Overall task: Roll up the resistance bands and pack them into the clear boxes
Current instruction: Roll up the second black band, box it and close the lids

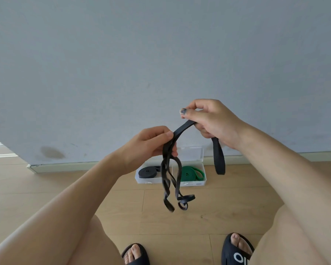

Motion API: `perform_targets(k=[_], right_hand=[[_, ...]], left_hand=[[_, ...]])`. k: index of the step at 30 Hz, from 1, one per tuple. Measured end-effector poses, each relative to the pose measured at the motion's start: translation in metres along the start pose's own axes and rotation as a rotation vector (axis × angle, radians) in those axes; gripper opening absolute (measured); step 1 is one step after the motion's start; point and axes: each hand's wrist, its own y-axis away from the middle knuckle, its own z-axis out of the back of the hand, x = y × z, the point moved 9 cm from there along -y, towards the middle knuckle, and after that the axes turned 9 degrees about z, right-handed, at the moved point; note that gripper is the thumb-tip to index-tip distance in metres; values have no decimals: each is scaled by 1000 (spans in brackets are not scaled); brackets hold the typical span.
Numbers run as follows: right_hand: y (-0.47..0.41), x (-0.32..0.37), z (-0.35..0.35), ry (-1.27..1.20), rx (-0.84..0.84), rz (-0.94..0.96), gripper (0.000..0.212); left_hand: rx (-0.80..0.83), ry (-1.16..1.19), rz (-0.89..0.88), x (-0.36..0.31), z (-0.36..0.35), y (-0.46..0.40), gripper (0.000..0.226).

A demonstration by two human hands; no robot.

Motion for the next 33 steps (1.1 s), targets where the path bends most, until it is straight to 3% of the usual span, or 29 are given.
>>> perform_targets(k=[5, 10, 15, 21, 33], right_hand=[[6, -6, 1, 116, 94, -60, 39], [14, -15, -16, 260, 285, -114, 36], [12, -18, -24, 288, 289, -67, 29], [10, -12, -28, 496, 325, -6, 32], [13, -16, -36, 340, 374, -88, 24]], left_hand=[[-43, -33, -6, -2, 5, 2, 28], [-57, -46, 19, -1, 5, 4, 26], [-66, -87, 29, -3, 2, 4, 26], [-71, -143, 72, 1, 2, 6, 27], [-53, -72, 83, 2, 4, 6, 14]])
